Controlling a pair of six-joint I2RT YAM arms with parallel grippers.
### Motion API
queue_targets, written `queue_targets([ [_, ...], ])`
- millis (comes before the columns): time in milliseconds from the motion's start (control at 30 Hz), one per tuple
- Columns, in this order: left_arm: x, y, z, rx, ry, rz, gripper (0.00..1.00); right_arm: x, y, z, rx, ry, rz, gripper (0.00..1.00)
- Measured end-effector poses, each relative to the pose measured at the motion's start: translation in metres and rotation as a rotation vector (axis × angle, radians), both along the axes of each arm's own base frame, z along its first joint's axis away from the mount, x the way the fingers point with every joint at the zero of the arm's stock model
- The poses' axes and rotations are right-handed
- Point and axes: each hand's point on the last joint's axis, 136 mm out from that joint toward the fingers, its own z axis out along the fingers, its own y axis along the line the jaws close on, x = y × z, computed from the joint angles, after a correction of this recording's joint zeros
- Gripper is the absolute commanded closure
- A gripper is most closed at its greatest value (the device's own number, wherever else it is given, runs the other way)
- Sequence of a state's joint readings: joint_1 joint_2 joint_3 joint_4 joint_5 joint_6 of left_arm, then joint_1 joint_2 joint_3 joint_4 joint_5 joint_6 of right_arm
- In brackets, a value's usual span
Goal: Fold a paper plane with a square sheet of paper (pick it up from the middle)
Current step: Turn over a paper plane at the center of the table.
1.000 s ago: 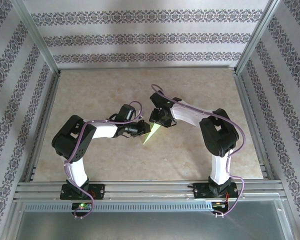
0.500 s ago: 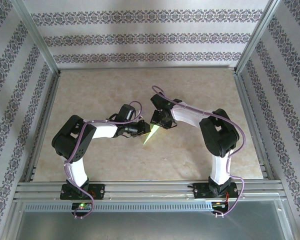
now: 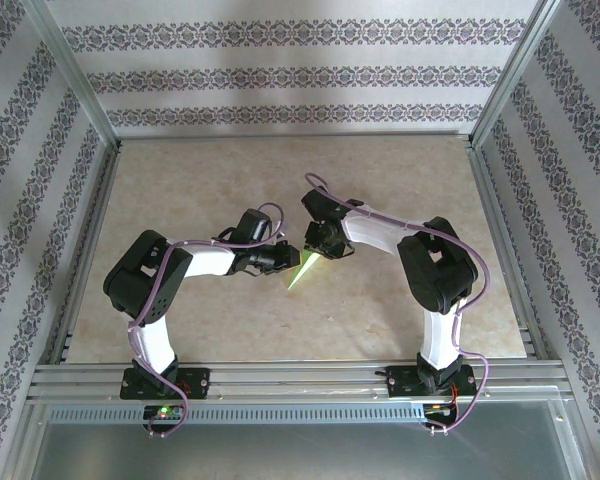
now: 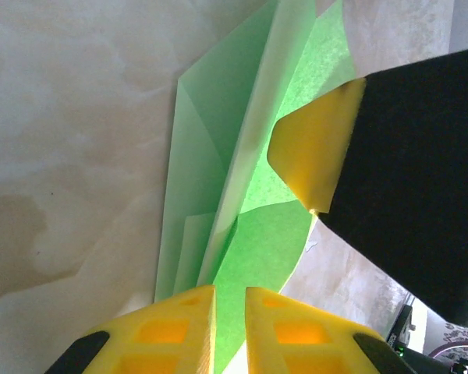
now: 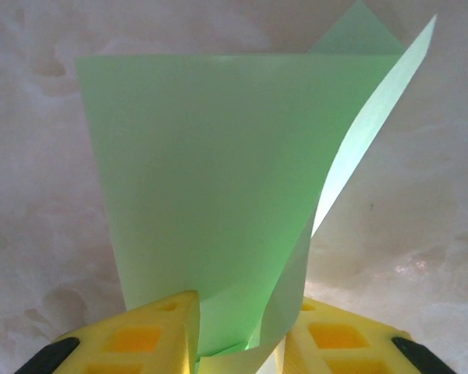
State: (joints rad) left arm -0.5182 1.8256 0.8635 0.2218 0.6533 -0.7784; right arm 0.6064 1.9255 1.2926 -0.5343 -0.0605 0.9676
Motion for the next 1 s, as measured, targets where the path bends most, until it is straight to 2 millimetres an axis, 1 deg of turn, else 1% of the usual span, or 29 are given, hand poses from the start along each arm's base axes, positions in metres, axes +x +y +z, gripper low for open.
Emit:
queue_targets([
  [67,0.000,0.000,0.000,0.004,-0.001,0.000,0.83,-0.002,-0.001,-0.001,-0.001,0.004,-0.003,0.67],
  [200,0.000,0.001,-0.001,0.008,-0.006,-0.001,0.82,-0.005,-0.003,0.000,0.001,0.008,-0.012,0.61],
  [400,0.000,0.002,-0.002,0.014,-0.003,0.000,0.82,-0.008,-0.004,0.009,0.016,-0.003,-0.019,0.60],
  [500,-0.001,0.002,-0.002,0.017,-0.001,0.000,0.82,-0.009,-0.005,0.011,0.021,-0.007,-0.023,0.65],
  [633,-0.001,0.004,-0.001,0.024,-0.002,0.004,0.82,-0.013,-0.007,0.007,0.016,0.007,-0.027,0.71],
  [700,0.000,0.005,0.002,0.026,-0.010,0.009,0.79,-0.014,-0.008,0.005,0.014,0.012,-0.029,0.74],
  [800,0.002,0.007,0.009,0.028,-0.026,0.018,0.75,-0.015,-0.009,0.005,0.012,0.014,-0.029,0.80],
  [867,0.004,0.010,0.015,0.033,-0.039,0.028,0.71,-0.015,-0.008,0.004,0.013,0.014,-0.031,0.86],
  [1000,0.011,0.024,0.028,0.055,-0.073,0.069,0.62,-0.014,-0.008,0.005,0.013,0.010,-0.026,0.99],
])
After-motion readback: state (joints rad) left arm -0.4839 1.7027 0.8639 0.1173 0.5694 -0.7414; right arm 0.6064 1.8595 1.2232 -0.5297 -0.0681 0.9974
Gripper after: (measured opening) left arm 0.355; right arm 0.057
